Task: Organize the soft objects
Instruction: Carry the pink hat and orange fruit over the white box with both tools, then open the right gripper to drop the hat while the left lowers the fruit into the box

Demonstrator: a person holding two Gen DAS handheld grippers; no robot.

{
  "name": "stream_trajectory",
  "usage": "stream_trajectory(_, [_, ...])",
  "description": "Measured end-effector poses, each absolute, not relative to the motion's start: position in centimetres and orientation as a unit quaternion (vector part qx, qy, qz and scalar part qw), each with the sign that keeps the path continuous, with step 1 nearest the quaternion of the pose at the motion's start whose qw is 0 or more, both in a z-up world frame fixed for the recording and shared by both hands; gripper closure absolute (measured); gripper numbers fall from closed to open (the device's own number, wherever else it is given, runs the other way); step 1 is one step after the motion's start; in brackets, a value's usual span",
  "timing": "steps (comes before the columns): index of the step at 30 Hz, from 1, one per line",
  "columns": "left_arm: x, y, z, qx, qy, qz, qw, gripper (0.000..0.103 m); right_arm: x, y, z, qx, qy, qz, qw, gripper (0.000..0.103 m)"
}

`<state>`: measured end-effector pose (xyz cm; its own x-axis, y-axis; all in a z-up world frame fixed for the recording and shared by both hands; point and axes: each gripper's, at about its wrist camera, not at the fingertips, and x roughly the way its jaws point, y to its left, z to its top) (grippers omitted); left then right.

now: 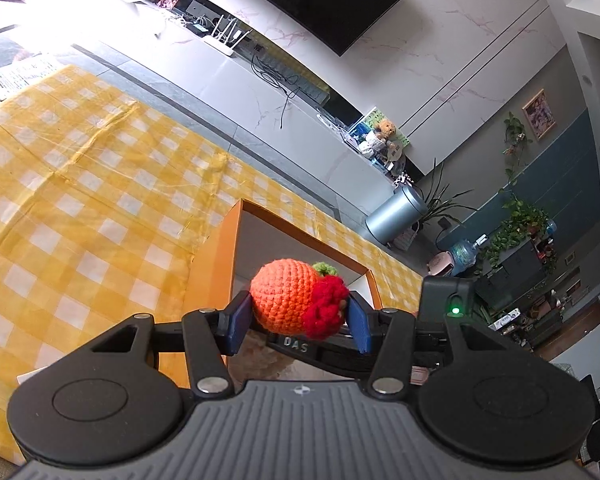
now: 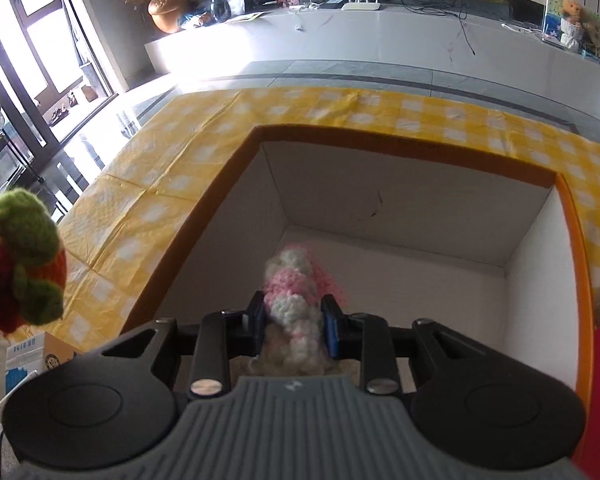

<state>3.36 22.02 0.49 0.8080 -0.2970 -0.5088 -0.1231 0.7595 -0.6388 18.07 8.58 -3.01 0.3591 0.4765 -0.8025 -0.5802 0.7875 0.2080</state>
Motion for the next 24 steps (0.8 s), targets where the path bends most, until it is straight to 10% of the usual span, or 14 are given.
stream_trajectory(6, [3.6, 21.6, 0.3, -0.343, 0.315, -0.053, 0.883, 0.045, 17.0, 9.6, -4.0, -0.083, 0.475, 0.334, 0.81, 0.06])
stream_trajectory(10, [3.7, 21.2, 0.3, -0.336, 0.317, -0.052, 0.885, 0.045, 15.9, 8.6, -2.2, -0.089, 0.458, 0.355, 0.81, 0.03])
stream_trajectory(24, [5.3, 15.7, -0.4, -0.289, 0.344, -0.094, 0.888, 0.045, 12.9, -6.0, 7.1, -0.033, 0.321, 0.313, 0.893, 0.011])
